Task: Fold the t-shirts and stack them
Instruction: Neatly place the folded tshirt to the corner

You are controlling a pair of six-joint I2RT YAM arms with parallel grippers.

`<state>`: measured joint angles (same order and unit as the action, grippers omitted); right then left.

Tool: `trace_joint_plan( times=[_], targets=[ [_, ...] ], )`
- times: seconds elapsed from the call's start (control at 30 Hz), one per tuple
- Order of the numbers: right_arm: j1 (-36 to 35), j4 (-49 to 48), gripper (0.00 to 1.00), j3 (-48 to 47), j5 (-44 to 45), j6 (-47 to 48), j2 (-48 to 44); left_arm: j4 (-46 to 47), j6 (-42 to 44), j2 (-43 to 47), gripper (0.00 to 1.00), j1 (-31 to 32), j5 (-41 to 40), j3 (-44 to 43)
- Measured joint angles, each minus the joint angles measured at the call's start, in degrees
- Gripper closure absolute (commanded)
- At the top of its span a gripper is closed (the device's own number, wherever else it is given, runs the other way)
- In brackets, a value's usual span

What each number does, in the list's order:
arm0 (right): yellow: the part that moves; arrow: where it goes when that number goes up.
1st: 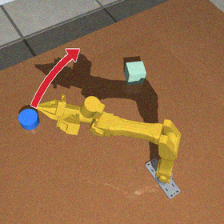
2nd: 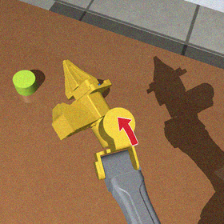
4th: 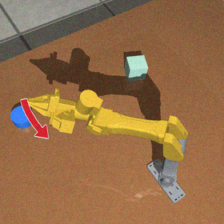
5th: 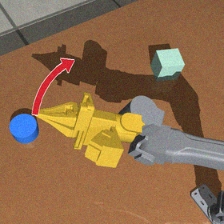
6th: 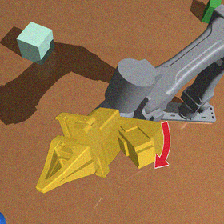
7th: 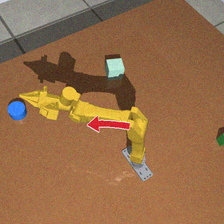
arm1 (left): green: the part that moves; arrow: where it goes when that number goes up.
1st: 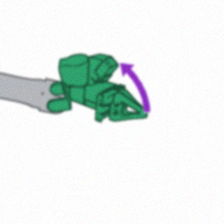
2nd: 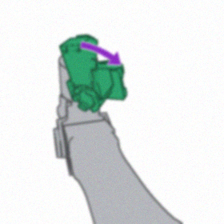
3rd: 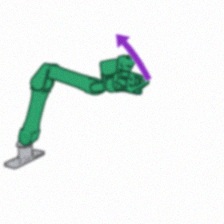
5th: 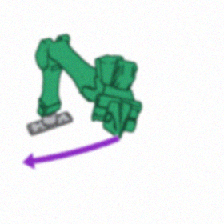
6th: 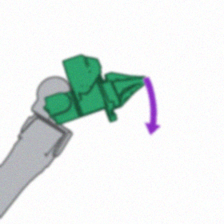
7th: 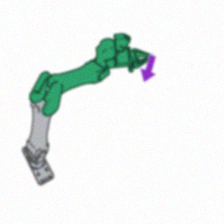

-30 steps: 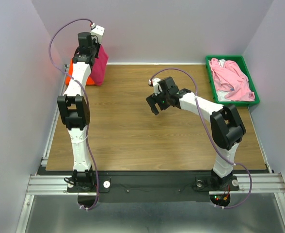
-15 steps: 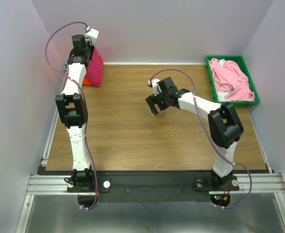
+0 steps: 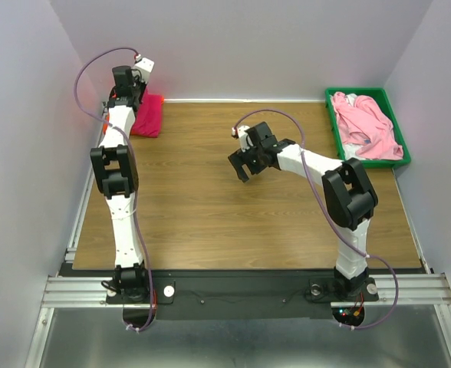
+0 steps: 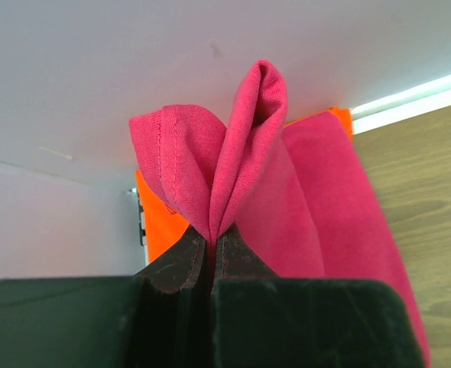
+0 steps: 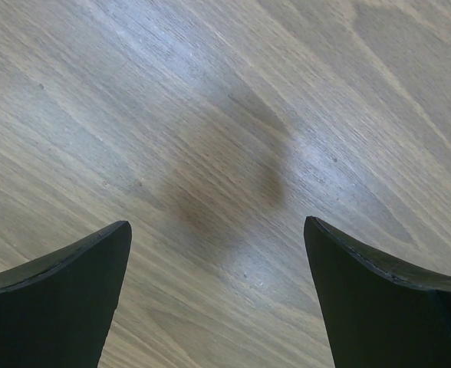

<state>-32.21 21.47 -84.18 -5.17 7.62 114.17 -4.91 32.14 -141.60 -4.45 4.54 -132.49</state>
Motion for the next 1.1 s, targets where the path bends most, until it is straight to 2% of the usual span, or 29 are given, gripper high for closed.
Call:
trace_joint_plan(
  times=[0.47,0.57,0.6,0.7,0.97,1.1],
  targets=[
    [0.0,1.4,0.0,-2.2,0.0,-0.2,1.8,6.4,3.7,-2.8,1.0,-3.1,-0.4,-0.8],
    [0.0,1.7,0.0,-2.9,0.0,-0.2,2.7,8.1,4.3,-4.9,0.77,-3.6,-2.0,-0.8],
    [0.0,1.8,0.0,-2.9,-0.1,-0.2,2.9,8.5,4.5,-5.3,0.59,-3.6,-2.6,-0.8],
    [0.0,2.2,0.0,-2.9,-0.1,-0.2,3.4,9.1,4.8,-6.5,0.28,-4.2,-4.0,-1.3],
    [0.0,2.6,0.0,-2.9,-0.2,-0.1,3.7,10.1,2.7,-5.2,0.28,-6.7,-3.8,-2.6],
    [0.0,2.6,0.0,-2.9,-0.3,-0.1,3.7,9.7,0.6,0.3,0.39,-8.7,-0.5,1.4]
  ],
)
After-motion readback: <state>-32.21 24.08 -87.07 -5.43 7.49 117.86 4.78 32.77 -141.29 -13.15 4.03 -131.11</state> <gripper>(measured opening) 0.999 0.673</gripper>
